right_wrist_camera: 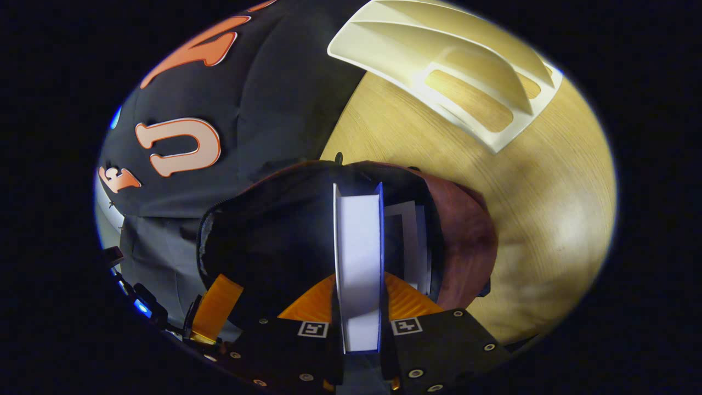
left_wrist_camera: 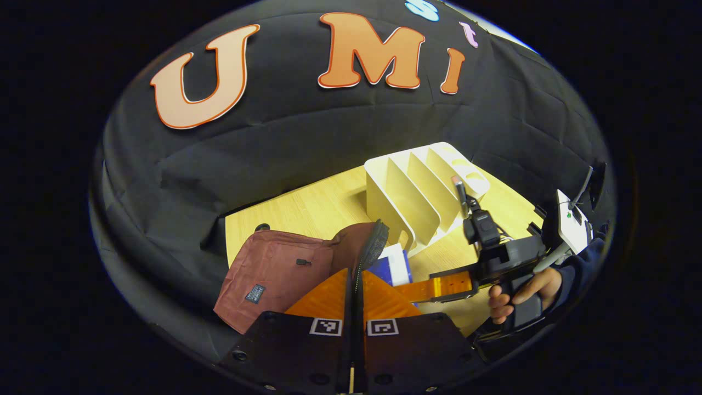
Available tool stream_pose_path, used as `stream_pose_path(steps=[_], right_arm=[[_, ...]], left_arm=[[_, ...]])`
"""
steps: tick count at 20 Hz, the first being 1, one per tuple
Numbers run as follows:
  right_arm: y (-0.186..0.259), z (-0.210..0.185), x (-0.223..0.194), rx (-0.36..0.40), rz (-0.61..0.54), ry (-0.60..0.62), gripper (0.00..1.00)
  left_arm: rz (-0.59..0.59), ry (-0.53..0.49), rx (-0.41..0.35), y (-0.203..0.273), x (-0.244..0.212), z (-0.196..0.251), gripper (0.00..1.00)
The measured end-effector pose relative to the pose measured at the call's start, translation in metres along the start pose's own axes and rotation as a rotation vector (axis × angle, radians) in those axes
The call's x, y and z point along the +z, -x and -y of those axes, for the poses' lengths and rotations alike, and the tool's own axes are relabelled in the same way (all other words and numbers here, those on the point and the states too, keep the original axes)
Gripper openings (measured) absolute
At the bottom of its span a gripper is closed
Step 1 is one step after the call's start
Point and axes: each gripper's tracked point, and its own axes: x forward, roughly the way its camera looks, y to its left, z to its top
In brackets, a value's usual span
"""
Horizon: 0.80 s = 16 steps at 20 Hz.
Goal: Open the schoolbag, grab two books from the bookshelf and put them into the schoolbag.
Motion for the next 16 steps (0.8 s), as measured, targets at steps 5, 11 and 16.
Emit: stream_pose_path(steps=[5, 11, 16], right_arm=[[-0.03, -0.002, -0.009, 0.024, 0.002, 0.008, 0.27], [-0.06, -0.006, -0.022, 0.047, -0.016, 0.022, 0.28], [-0.064, 0.011, -0.025, -0.086, -0.07, 0.022, 0.27]], left_arm=[[-0.019, -0.056, -0.026, 0.0, -0.002, 0.018, 0.03], [-0.016, -0.04, -0.035, 0.003, -0.002, 0.019, 0.03], [-0.011, -0.023, -0.003, 0.0, -0.001, 0.007, 0.02]])
